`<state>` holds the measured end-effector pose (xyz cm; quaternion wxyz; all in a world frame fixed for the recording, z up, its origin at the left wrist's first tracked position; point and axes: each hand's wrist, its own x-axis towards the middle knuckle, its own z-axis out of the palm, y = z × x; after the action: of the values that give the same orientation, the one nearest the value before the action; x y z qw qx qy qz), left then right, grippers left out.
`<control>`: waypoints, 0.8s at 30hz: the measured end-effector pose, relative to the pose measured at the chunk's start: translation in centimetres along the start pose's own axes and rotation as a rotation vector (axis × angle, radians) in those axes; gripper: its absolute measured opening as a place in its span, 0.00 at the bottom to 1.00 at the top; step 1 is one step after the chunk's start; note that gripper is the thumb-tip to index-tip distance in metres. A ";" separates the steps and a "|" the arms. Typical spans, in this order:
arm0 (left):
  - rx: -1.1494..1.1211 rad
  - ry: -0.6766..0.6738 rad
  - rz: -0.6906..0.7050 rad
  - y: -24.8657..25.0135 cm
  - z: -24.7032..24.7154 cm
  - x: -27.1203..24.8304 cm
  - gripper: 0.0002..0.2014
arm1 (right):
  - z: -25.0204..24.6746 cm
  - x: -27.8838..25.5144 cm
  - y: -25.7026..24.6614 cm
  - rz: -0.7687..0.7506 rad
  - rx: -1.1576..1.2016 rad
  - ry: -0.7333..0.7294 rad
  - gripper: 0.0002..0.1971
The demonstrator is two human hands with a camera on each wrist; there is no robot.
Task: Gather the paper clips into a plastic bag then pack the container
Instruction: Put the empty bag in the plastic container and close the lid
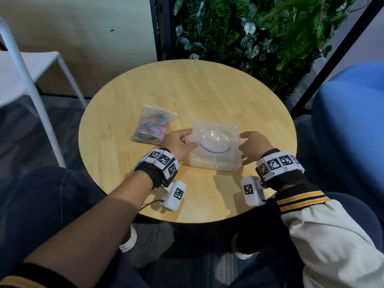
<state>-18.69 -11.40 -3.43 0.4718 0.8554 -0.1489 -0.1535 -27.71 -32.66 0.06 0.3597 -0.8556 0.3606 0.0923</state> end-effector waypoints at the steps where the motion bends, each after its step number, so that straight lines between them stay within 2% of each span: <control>1: -0.023 -0.009 0.003 -0.2 0.0 -0.1 0.29 | -0.2 0.1 0.1 0.002 0.048 -0.012 0.27; 6: -0.017 -0.002 -0.002 -0.9 -0.1 -0.2 0.28 | -0.9 0.1 0.1 0.036 0.258 -0.038 0.26; 12: 0.036 0.057 0.029 -1.0 0.5 0.2 0.27 | 0.3 0.3 0.1 -0.043 0.042 0.128 0.21; 17: 0.032 0.031 0.043 -1.4 0.3 0.5 0.25 | 0.0 0.5 0.4 -0.054 0.009 0.074 0.24; 21: 0.051 -0.008 0.044 -1.6 0.1 0.5 0.27 | 0.2 0.4 0.4 -0.069 0.055 -0.030 0.29; 24: 0.032 -0.032 0.039 -1.6 0.0 0.8 0.29 | 0.2 0.6 0.3 -0.057 0.059 -0.030 0.29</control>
<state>-17.78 -10.87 -4.88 0.4585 0.8572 -0.1756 -0.1556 -27.48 -32.95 -0.51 0.3926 -0.8531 0.3331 0.0844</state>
